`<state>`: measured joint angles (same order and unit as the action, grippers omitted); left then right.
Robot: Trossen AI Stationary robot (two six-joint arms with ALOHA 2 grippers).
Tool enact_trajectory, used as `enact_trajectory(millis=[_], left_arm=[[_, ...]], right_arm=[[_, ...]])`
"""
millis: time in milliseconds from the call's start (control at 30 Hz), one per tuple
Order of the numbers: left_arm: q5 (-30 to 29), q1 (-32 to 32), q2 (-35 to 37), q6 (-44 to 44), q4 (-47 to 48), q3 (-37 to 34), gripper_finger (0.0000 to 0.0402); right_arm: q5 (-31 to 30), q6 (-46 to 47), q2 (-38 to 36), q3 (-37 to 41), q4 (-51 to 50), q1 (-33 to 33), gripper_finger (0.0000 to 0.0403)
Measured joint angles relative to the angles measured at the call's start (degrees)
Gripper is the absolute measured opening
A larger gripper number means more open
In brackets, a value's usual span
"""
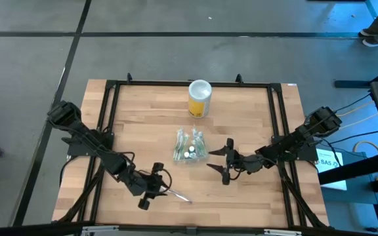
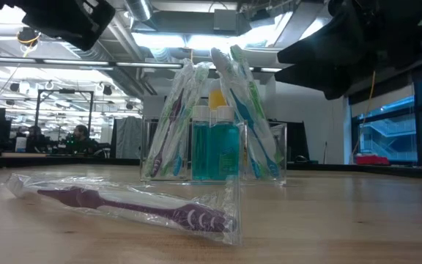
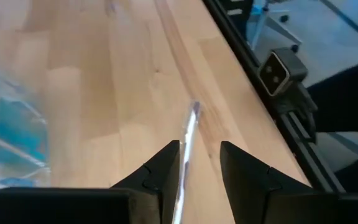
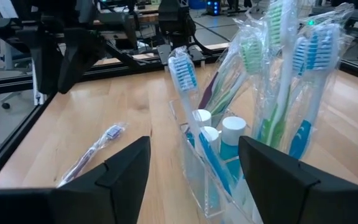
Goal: Pick & Place toothbrushing station
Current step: Put the purple toothbrush into the transparent organizer
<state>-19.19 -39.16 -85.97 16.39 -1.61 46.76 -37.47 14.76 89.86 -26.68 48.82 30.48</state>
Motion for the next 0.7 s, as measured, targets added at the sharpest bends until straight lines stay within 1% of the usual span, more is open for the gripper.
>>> enact_trajectory(millis=[100, 200, 333, 367, 467, 600, 700], left_arm=[[2.90, 0.55, 0.00, 0.19, 0.11, 0.00, 0.0123], [4.48, 1.14, 0.00, 0.95, 0.17, 0.00, 0.0149], [12.13, 2.23, 0.00, 1.64, 0.18, 0.00, 0.0191], [13.25, 2.49, 0.00, 1.76, 0.18, 0.00, 0.0202], [12.78, 2.70, -0.11, 1.27, 0.36, 0.00, 0.0229], [7.50, 2.58, -1.55, 0.57, 2.59, 0.00, 0.0257], [6.41, 2.89, -3.76, 1.30, 4.00, 0.00, 0.0275]], right_arm=[[0.46, 0.00, 0.00, 0.00, 0.00, -0.01, 0.0244], [0.46, 0.04, 0.00, 0.00, 0.01, -0.04, 0.0243], [0.87, 1.24, 0.00, 0.00, 0.00, 0.00, 0.0247], [0.88, 1.31, 0.00, 0.00, 0.00, 0.02, 0.0248], [0.89, 1.31, 0.00, 0.00, 0.00, 0.00, 0.0252], [1.09, 1.61, 0.00, 0.00, 0.00, 0.02, 0.0252], [1.08, 2.61, 0.02, 0.00, -0.01, 0.00, 0.0246]])
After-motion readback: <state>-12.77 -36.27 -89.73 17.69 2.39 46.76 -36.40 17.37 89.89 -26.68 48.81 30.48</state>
